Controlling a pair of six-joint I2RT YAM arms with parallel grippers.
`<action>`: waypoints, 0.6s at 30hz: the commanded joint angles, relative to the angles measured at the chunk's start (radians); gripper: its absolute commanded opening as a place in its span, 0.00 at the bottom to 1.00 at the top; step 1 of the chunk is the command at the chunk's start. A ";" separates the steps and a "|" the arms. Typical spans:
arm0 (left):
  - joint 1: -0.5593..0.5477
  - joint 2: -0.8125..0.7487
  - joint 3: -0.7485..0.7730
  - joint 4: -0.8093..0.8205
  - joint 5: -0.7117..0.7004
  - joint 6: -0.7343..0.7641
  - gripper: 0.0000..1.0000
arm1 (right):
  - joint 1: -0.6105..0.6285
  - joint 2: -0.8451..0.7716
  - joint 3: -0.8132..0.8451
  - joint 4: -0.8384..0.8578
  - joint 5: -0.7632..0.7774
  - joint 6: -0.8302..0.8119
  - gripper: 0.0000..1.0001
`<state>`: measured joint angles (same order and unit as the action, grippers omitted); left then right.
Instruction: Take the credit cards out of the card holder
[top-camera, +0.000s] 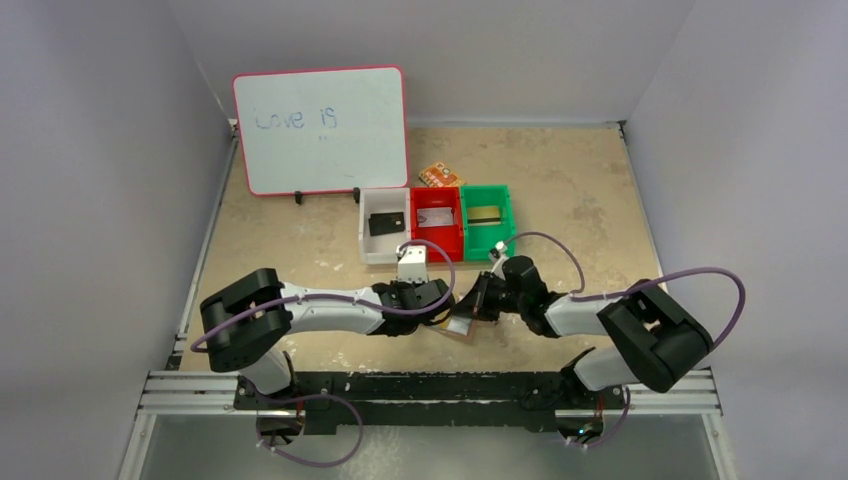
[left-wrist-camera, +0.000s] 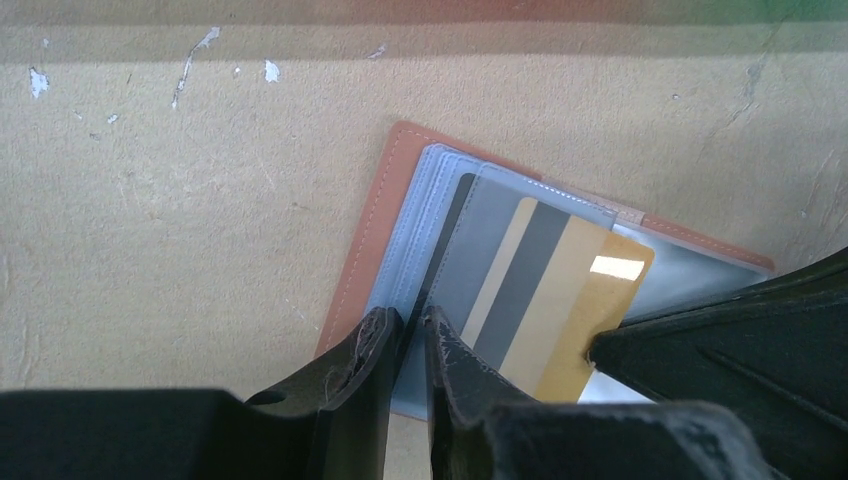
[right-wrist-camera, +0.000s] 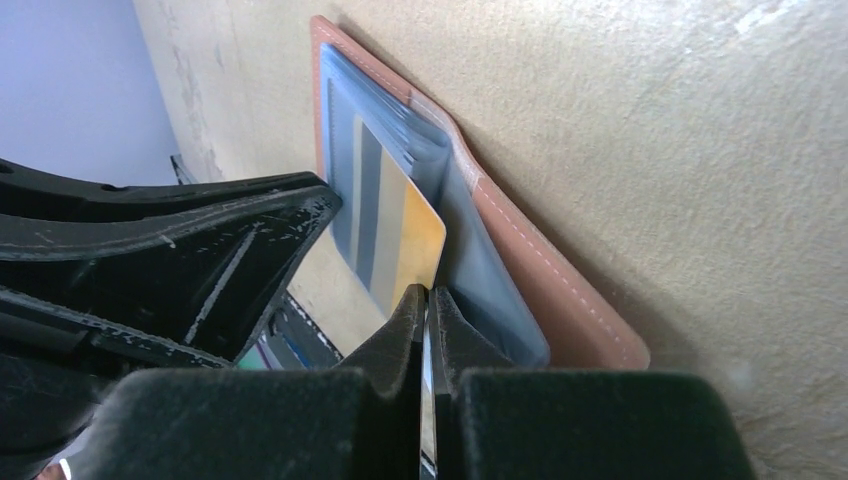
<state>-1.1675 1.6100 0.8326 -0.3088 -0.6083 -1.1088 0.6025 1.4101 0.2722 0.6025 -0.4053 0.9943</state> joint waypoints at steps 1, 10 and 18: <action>-0.001 -0.017 -0.016 -0.104 0.004 -0.011 0.18 | -0.007 -0.023 0.002 -0.092 -0.008 -0.075 0.00; -0.006 -0.154 0.069 -0.085 0.000 0.058 0.28 | -0.007 0.003 0.084 -0.153 -0.004 -0.173 0.00; -0.003 -0.157 0.093 0.013 0.044 0.099 0.28 | -0.009 0.039 0.145 -0.205 0.015 -0.238 0.00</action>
<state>-1.1675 1.4483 0.8986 -0.3595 -0.5900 -1.0435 0.5983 1.4311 0.3798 0.4484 -0.4118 0.8242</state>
